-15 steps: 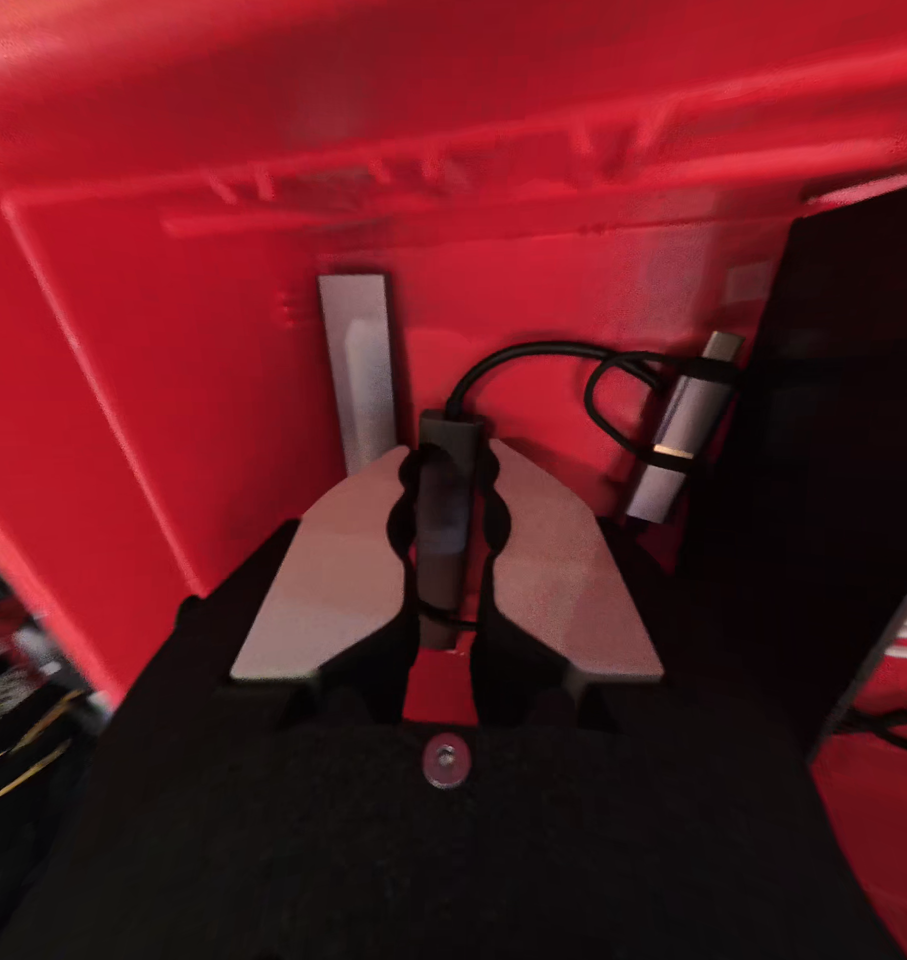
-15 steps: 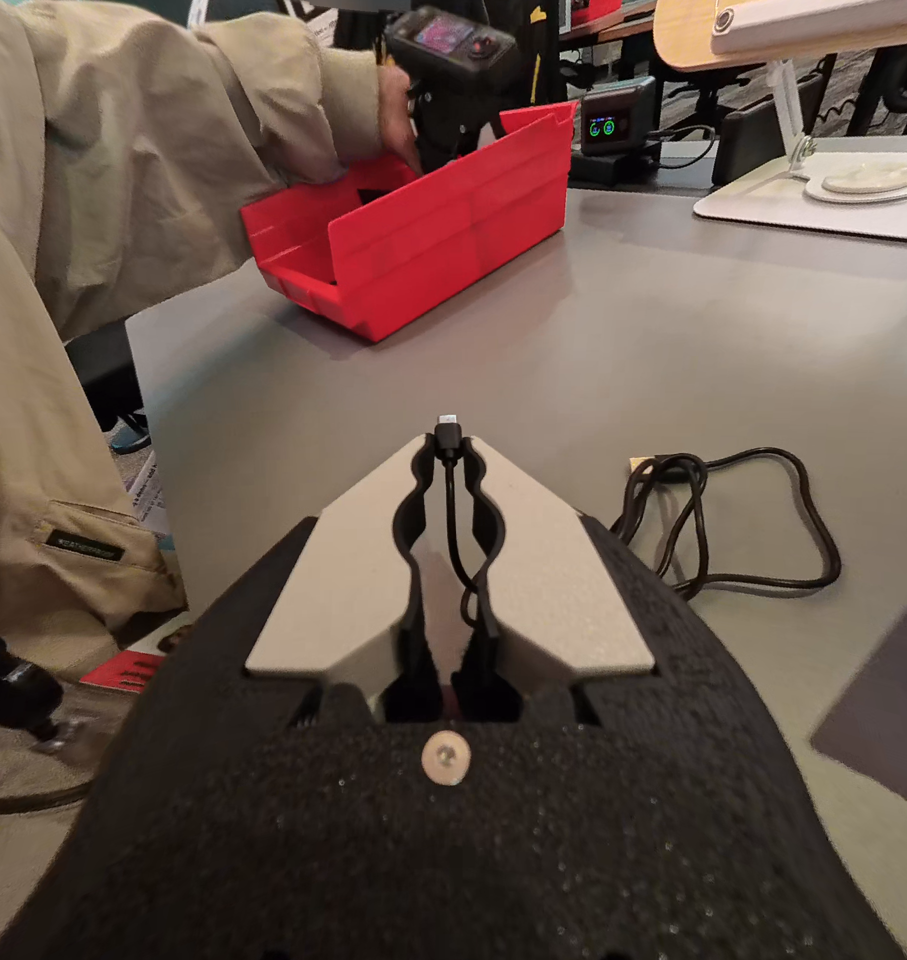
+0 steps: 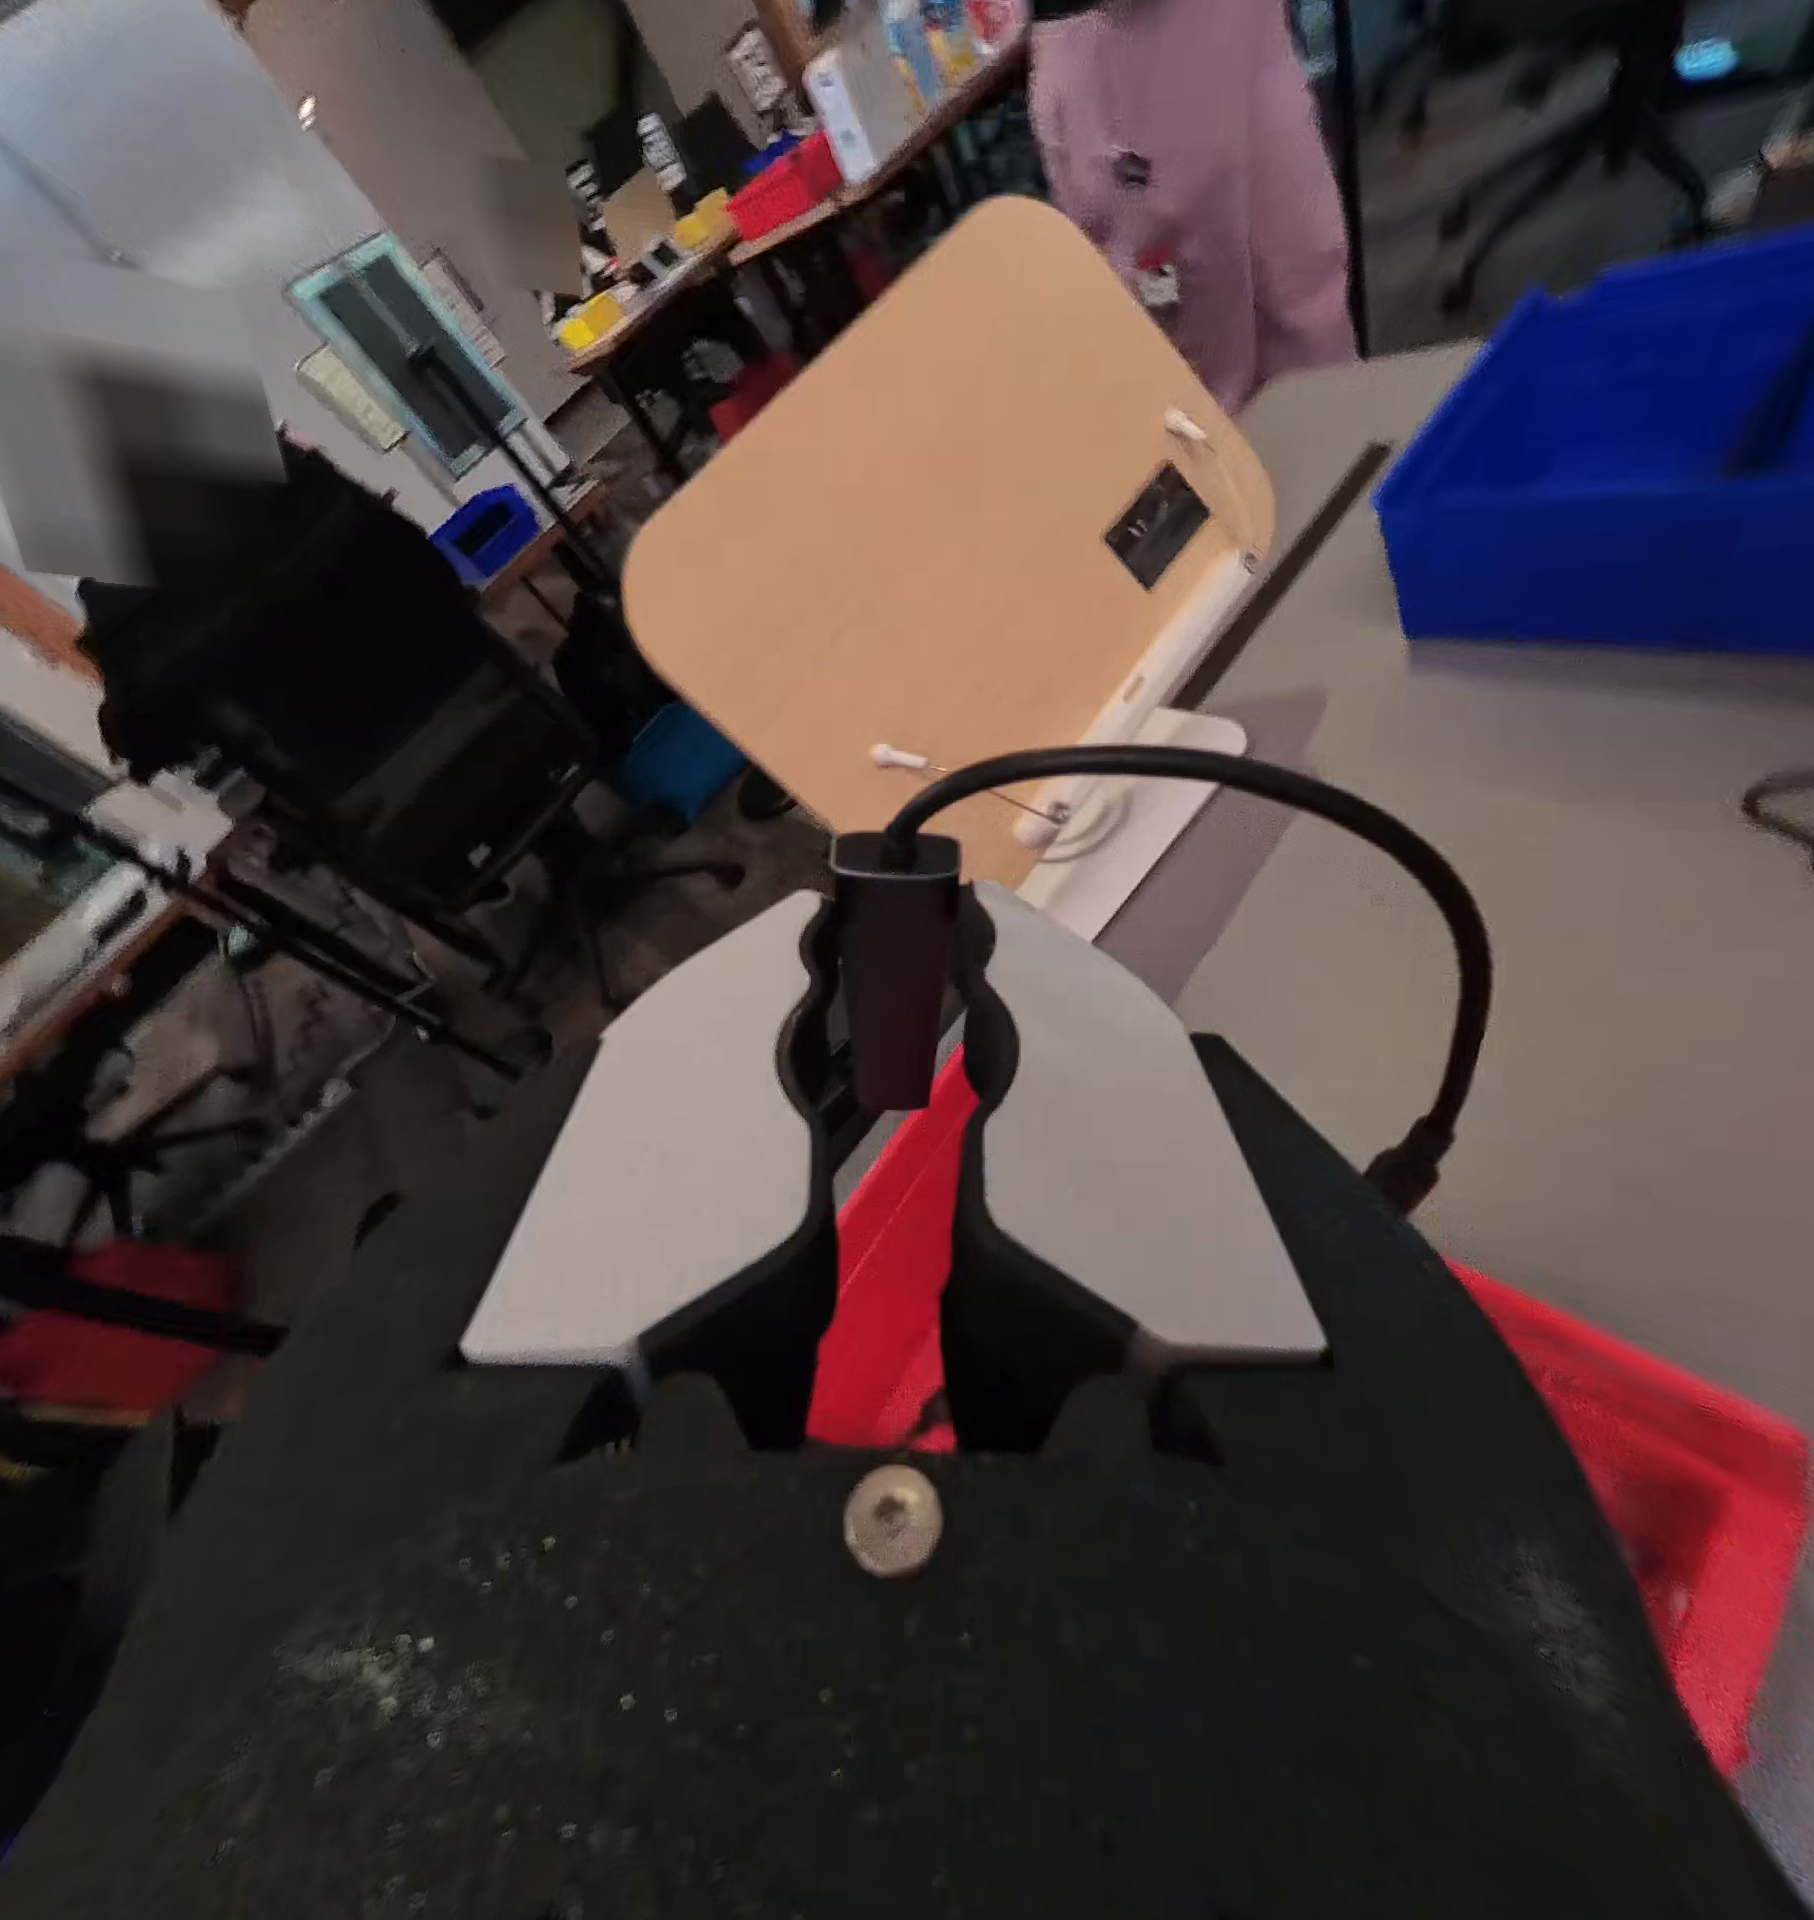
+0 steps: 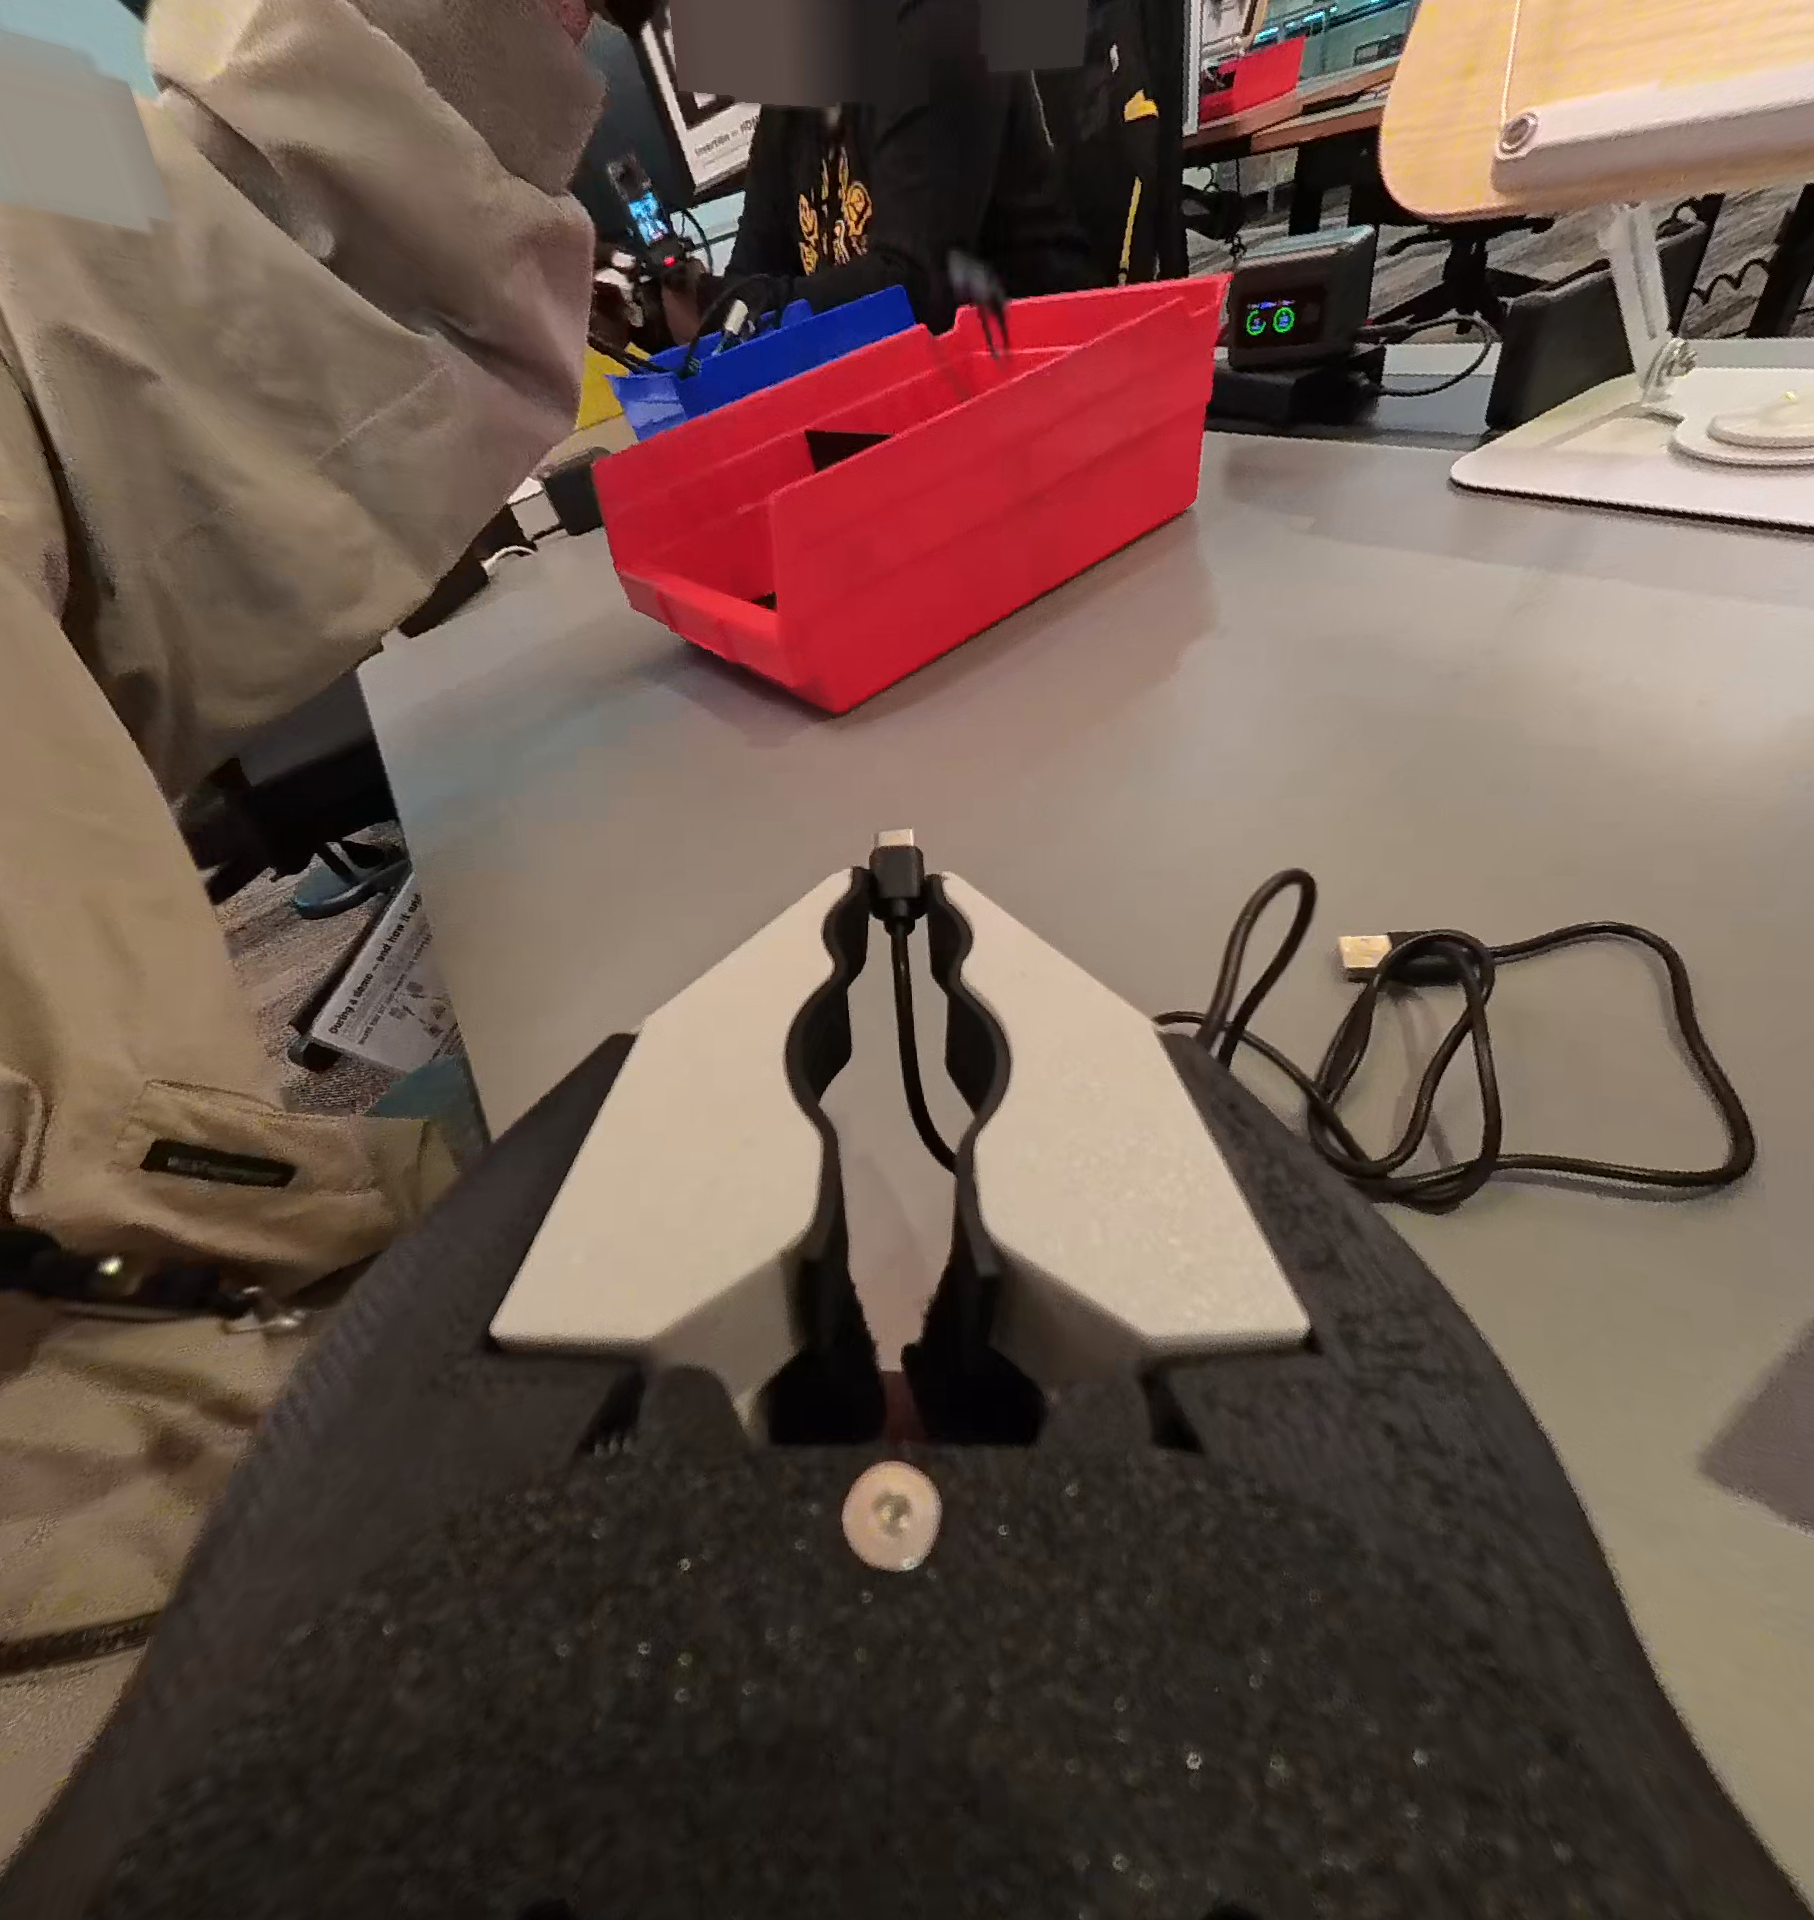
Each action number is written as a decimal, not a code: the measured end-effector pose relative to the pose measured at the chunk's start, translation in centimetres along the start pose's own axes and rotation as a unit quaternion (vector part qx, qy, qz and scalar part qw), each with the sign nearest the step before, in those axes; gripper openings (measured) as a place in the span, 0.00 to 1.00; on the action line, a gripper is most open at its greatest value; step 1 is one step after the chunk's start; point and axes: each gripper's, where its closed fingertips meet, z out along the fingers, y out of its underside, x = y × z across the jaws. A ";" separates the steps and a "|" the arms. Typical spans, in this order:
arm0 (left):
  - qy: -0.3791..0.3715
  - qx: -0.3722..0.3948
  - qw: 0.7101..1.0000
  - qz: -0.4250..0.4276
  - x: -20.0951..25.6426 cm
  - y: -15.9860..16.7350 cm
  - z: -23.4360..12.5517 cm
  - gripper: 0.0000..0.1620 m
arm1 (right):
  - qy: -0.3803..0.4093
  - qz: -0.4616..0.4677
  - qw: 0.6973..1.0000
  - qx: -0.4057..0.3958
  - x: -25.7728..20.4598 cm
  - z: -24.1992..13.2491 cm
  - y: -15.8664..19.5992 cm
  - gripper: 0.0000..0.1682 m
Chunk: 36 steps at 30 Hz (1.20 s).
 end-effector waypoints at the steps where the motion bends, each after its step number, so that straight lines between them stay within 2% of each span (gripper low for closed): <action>1: -0.015 -0.006 1.000 -0.023 -0.5 0.1 0.0 0.13 | -0.001 -0.002 1.000 0.000 -0.1 0.0 0.0 0.06; 4: -0.027 0.029 0.991 -0.128 -1.5 -0.3 0.0 0.13 | -0.001 -0.010 1.000 -0.002 -0.4 0.0 0.0 0.06; 7: 0.058 0.129 0.965 -0.219 1.5 -3.8 -0.5 0.13 | -0.002 -0.016 1.000 -0.004 -0.6 0.1 0.0 0.06; 9: 0.145 0.180 0.953 -0.194 6.8 -6.7 -1.0 0.13 | -0.002 -0.019 1.000 -0.005 -0.6 0.1 0.0 0.06; 10: 0.192 0.187 0.951 -0.151 10.4 -7.6 -1.1 0.13 | 0.001 -0.021 1.000 -0.005 -0.5 0.1 0.0 0.06; 12: 0.272 0.152 0.950 -0.036 18.0 -7.2 -0.7 0.13 | 0.015 -0.026 1.000 -0.006 0.2 0.0 -0.1 0.06; 15: 0.365 0.040 0.920 0.134 28.4 -2.5 0.3 0.13 | 0.070 -0.027 0.997 -0.012 2.5 -0.7 0.0 0.06; 17: 0.389 -0.032 0.880 0.271 33.5 1.9 0.3 0.13 | 0.102 -0.035 0.994 -0.020 3.8 -1.2 0.2 0.05; 19: 0.366 -0.069 0.821 0.432 36.4 5.5 0.2 0.13 | 0.110 -0.029 0.993 -0.024 4.2 -1.3 0.3 0.06; 21: 0.335 -0.064 0.765 0.546 38.1 7.3 -0.4 0.13 | 0.109 -0.024 0.993 -0.025 4.2 -1.3 0.5 0.06; 24: 0.327 -0.039 0.702 0.632 40.3 9.4 -2.2 0.13 | 0.104 -0.023 0.994 -0.027 3.9 -1.3 0.7 0.05; 26: 0.323 -0.031 0.682 0.655 41.1 11.1 -3.2 0.13 | 0.100 -0.016 0.995 -0.025 3.8 -1.4 0.7 0.06; 28: 0.311 -0.044 0.691 0.651 41.0 12.5 -3.5 0.13 | 0.096 -0.008 0.995 -0.023 3.8 -1.5 0.7 0.06; 30: 0.293 -0.068 0.729 0.616 40.0 13.4 -3.5 0.14 | 0.094 -0.001 0.995 -0.021 3.8 -1.6 0.7 0.05; 33: 0.243 -0.110 0.823 0.501 37.6 12.8 -3.4 0.17 | 0.091 0.008 0.996 -0.017 3.8 -1.7 0.6 0.06; 35: 0.208 -0.138 0.899 0.359 36.0 11.9 -3.7 0.19 | 0.088 0.012 0.996 -0.015 3.8 -1.7 0.6 0.06; 36: 0.165 -0.163 0.937 0.259 34.8 11.7 -3.5 0.19 | 0.088 0.012 0.996 -0.016 3.8 -1.7 0.6 0.05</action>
